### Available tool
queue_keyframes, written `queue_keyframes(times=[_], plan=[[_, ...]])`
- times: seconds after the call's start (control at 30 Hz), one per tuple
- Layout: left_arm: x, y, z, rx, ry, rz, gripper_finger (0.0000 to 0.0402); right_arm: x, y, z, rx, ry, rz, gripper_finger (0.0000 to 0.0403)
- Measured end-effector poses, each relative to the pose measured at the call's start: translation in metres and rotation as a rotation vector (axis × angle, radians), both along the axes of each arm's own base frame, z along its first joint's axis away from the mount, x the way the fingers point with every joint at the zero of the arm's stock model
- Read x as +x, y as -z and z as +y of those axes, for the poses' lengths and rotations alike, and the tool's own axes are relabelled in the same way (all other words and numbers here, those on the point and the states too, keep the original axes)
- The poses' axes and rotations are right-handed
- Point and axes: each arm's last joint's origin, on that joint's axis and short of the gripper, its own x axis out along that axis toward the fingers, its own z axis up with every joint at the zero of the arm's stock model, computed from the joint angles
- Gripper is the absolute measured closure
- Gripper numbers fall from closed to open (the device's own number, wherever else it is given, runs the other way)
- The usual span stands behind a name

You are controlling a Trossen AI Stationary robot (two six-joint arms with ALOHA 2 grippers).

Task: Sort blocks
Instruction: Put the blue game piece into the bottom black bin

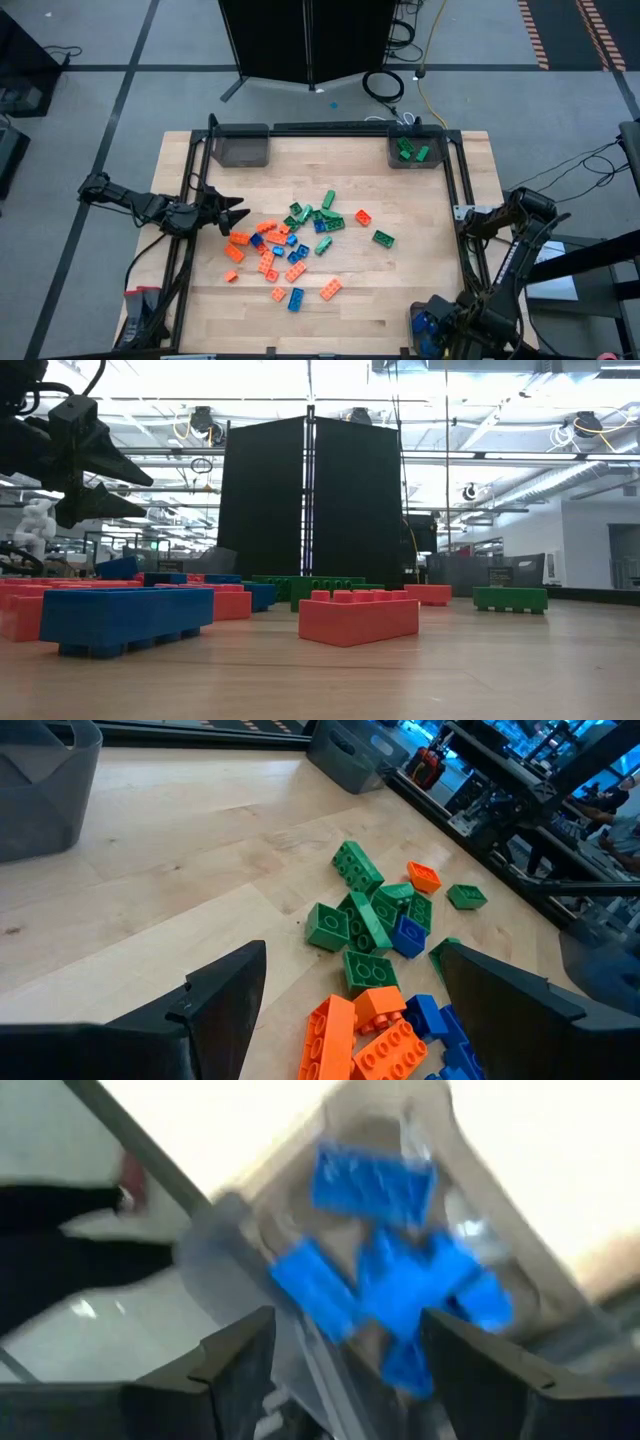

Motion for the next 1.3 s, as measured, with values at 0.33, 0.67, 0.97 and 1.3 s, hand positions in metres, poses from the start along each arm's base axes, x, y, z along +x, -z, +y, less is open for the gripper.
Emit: queue_keyframes(times=[0.33, 0.67, 0.97, 1.3], plan=[[0.0, 0.0, 0.0, -0.002, 0.004, 0.001, 0.0098, 0.071, -0.04, -0.087, -0.211, -0.055, -0.359, 0.0172], [0.0, 0.0, 0.0, 0.0, 0.005, 0.001, 0.0098, 0.189, -0.03, -0.207, -0.494, -0.209, -0.592, 0.0172], [0.0, 0.0, 0.0, 0.001, 0.005, 0.001, 0.0098, 0.242, 0.015, -0.251, -0.494, -0.341, -0.651, 0.0172], [0.0, 0.0, 0.0, 0.006, 0.006, 0.007, 0.0098, 0.258, 0.073, -0.25, -0.445, -0.544, -0.51, 0.0172]])
